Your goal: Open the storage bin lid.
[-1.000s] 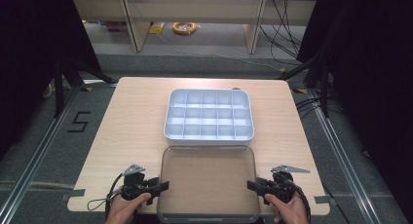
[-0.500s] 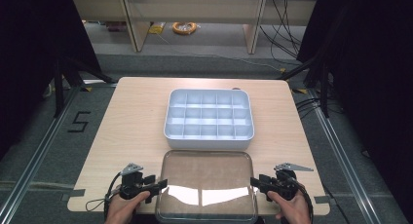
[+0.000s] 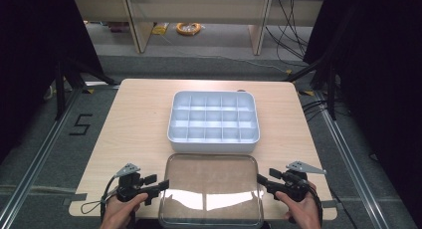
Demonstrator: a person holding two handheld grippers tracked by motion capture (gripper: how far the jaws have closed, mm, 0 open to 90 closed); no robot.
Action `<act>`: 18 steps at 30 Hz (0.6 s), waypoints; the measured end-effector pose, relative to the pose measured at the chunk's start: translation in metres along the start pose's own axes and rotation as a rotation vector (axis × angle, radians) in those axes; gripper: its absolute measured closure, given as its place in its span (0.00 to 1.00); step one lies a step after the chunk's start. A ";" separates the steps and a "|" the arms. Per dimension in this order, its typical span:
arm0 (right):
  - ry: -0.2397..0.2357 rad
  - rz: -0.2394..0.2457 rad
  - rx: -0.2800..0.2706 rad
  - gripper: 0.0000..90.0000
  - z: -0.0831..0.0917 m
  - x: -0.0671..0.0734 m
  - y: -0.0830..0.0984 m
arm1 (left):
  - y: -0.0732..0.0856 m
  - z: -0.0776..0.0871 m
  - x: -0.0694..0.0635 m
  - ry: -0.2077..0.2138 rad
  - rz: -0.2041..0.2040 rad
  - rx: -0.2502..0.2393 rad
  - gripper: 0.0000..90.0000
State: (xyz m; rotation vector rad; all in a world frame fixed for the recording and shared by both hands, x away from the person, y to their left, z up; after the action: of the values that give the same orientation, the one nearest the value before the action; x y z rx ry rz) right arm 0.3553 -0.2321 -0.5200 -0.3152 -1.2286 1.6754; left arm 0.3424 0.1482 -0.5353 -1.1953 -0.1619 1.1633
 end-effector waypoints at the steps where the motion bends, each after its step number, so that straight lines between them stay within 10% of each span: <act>1: 0.000 0.000 0.000 0.40 0.000 0.000 0.000 | -0.001 0.000 -0.001 0.016 0.000 -0.002 0.39; 18: 0.012 0.049 -0.049 0.30 0.006 -0.001 -0.006 | -0.006 0.004 -0.001 0.032 -0.101 -0.006 0.29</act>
State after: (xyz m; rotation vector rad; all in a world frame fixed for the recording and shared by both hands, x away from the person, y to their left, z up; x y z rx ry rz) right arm 0.3553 -0.2362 -0.5128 -0.3875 -1.2639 1.6845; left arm 0.3429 0.1509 -0.5283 -1.1971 -0.1997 1.0563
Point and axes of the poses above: each handheld gripper's, and its own axes: z roughly backward along the jaws, y roughly out of its underside, x roughly to its left, the point moved 7 cm from there along -z, roughly forward along the jaws, and after that the axes turned 7 degrees about -x, right-handed, at the moved point
